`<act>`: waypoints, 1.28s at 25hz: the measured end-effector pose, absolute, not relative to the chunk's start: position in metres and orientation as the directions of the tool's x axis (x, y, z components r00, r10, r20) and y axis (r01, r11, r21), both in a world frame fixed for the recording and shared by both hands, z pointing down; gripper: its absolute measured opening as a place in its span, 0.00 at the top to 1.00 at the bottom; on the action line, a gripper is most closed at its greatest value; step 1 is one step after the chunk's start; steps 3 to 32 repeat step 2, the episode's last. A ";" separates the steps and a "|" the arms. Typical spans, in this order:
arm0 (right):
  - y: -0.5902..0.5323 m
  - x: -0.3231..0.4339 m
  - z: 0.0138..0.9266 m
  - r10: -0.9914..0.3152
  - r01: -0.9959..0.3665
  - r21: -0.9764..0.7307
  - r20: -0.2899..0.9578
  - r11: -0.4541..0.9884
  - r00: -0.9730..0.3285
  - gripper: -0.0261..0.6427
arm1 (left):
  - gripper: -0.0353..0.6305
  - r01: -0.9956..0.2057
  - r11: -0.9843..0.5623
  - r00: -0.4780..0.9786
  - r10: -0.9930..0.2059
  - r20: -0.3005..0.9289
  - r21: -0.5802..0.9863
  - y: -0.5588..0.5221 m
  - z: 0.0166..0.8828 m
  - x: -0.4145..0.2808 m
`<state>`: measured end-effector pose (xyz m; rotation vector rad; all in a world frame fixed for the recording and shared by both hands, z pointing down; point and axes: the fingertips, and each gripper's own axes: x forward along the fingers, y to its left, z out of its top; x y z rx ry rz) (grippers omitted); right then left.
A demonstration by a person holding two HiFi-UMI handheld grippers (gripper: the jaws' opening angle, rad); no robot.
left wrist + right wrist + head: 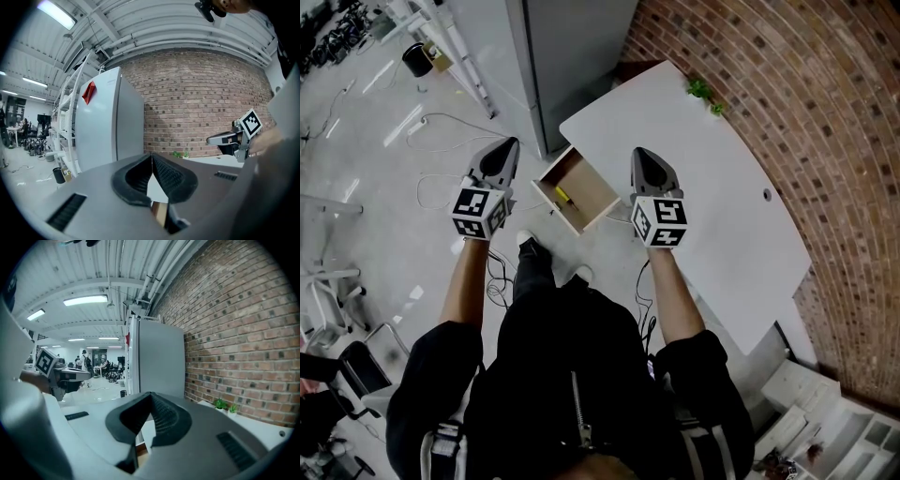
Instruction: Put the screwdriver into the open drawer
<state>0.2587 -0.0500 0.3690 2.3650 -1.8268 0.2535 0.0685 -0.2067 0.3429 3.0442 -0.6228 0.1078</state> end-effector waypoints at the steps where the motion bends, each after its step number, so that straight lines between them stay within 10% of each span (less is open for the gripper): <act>1: -0.050 0.259 0.369 -0.944 -0.968 0.011 0.218 -0.250 0.246 0.95 | 0.91 -0.393 -0.919 0.917 -0.391 0.074 0.018 -0.206 0.343 0.069; 32: -0.050 0.259 0.369 -0.945 -0.969 0.013 0.216 -0.248 0.245 0.95 | 0.91 -0.394 -0.919 0.917 -0.391 0.074 0.019 -0.206 0.344 0.070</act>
